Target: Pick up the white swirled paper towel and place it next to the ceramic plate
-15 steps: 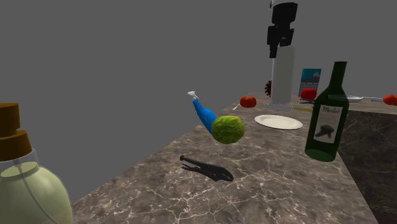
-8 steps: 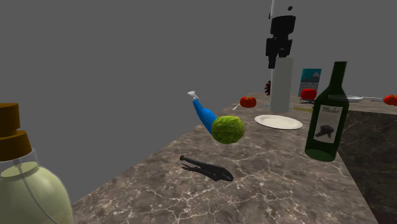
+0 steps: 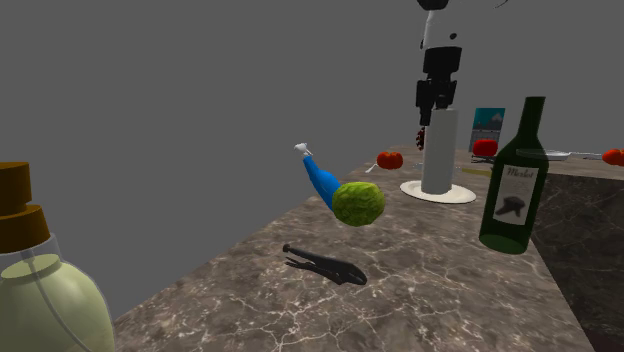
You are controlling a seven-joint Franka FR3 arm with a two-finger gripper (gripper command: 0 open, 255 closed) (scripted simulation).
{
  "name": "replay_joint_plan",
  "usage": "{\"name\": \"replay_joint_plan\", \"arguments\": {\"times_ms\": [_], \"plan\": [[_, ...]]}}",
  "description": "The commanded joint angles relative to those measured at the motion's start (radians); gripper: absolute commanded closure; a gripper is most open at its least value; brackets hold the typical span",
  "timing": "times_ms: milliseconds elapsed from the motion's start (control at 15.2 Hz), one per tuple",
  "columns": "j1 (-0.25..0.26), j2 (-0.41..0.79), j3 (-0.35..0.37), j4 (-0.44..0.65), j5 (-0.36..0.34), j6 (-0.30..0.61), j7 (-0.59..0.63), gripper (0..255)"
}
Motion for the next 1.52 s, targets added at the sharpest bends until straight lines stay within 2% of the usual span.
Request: {"name": "replay_joint_plan", "arguments": {"times_ms": [0,858,1320,1386,1452], "plan": [[0.001,0.002,0.001,-0.024,0.000,0.026,0.001,255],[0.000,0.045,0.002,-0.143,0.007,0.187,0.000,255],[0.000,0.045,0.002,-0.143,0.007,0.187,0.000,255],[0.000,0.045,0.002,-0.143,0.007,0.187,0.000,0],[0.000,0.045,0.002,-0.143,0.007,0.187,0.000,0]]}}
